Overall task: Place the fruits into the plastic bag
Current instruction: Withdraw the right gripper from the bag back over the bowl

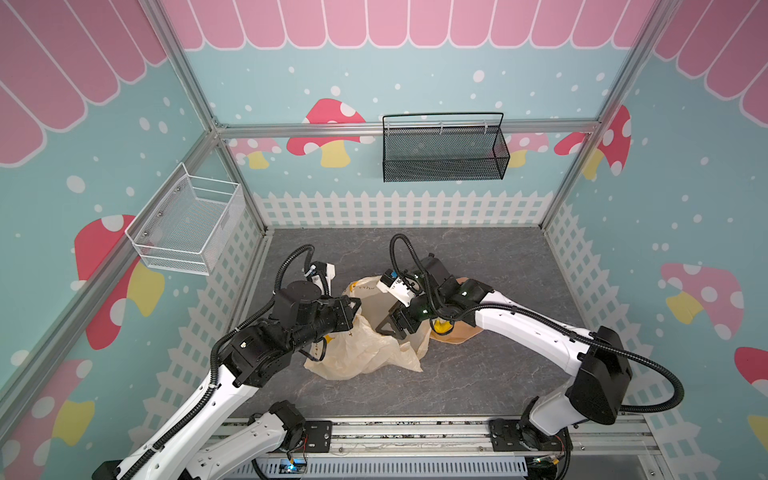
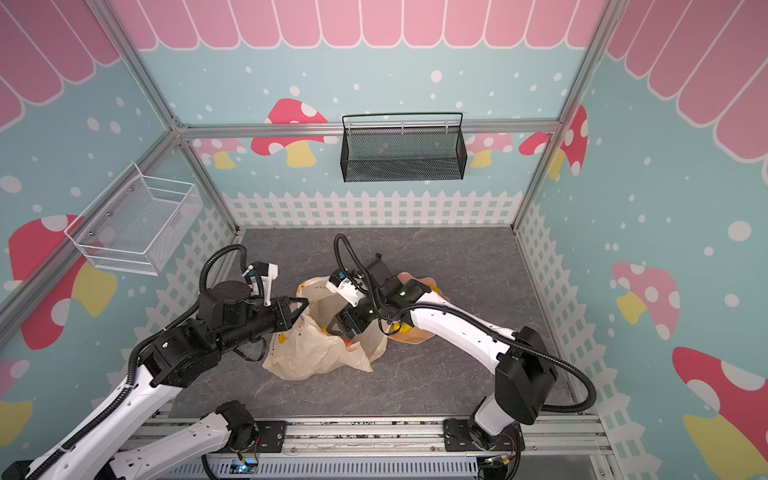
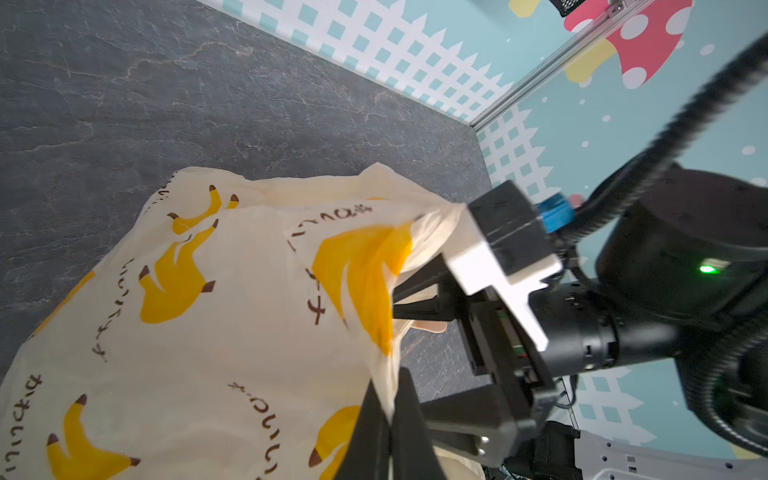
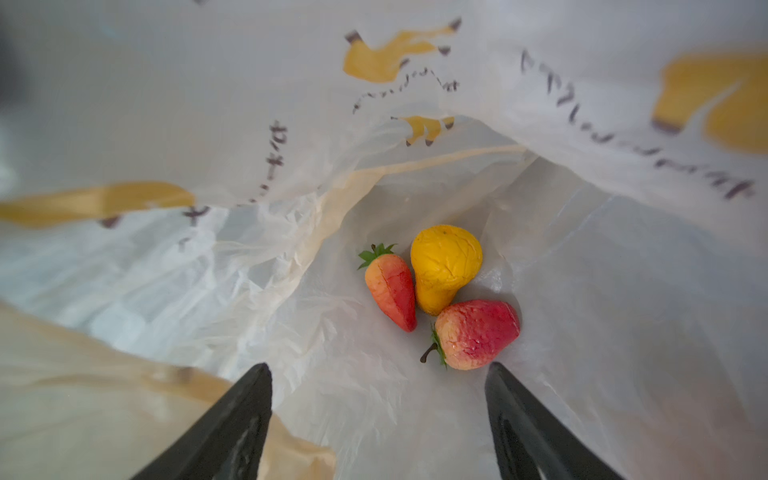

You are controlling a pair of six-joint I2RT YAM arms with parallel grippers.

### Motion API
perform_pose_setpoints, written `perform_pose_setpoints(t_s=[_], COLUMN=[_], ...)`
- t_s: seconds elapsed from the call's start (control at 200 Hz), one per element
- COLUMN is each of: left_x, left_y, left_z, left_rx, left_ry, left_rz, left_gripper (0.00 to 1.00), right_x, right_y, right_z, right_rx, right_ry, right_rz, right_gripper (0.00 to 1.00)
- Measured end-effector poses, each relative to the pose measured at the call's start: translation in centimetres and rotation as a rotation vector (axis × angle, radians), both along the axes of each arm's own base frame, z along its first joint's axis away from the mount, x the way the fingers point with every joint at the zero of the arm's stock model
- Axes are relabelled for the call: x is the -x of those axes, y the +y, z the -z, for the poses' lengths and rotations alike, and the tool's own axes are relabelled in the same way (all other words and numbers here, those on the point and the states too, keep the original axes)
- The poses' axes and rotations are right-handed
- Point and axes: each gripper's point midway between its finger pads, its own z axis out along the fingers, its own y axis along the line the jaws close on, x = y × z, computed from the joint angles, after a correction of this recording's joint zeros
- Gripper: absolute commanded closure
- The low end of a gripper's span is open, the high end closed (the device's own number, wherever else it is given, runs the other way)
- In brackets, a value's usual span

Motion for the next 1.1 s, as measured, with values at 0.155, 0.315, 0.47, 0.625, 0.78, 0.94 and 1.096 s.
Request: perform_pose_setpoints(t_s=[0.155,0.315,0.47,0.625,0.78,0.94,1.096], left_x=[-0.2,-0.3,-0.4,-0.5,-0.5,-0.4,-0.3], left_y=[0.0,0.2,0.3,0.5,0.4,0.4,0.4], left_z=[0.2,0.2,0.2,0.2,0.2,0.1,0.0], left_rx=[-0.004,-0.005,-0.004,-0.004,-0.002,0.001,0.004], left_ry=[0.006,0.007,0.007,0.007,0.007,0.004,0.003], left_rz=[-0.004,-0.010,-0.018,-0.023,-0.020,-0.018,-0.016], left_gripper=[0.97,0.97,0.97,0.97,0.98,0.98,0.97], right_x=[0.8,0.9,0.4,-1.3,-4.6,-9.1,-10.0], right_y=[-1.0,-2.1,-3.9,-7.1,-10.8,-16.8,-19.1], right_z=[-3.4,-7.2,-11.4,-14.0,-14.6,-11.1,-3.9], right_rx=[-0.042,-0.092,-0.160,-0.209,-0.209,-0.099,0.057], right_ry=[-0.035,-0.085,-0.155,-0.192,-0.198,-0.122,0.046], right_rz=[0.004,0.028,0.085,0.190,0.358,0.624,0.729], right_gripper=[0.17,0.16,0.16,0.16,0.16,0.17,0.17])
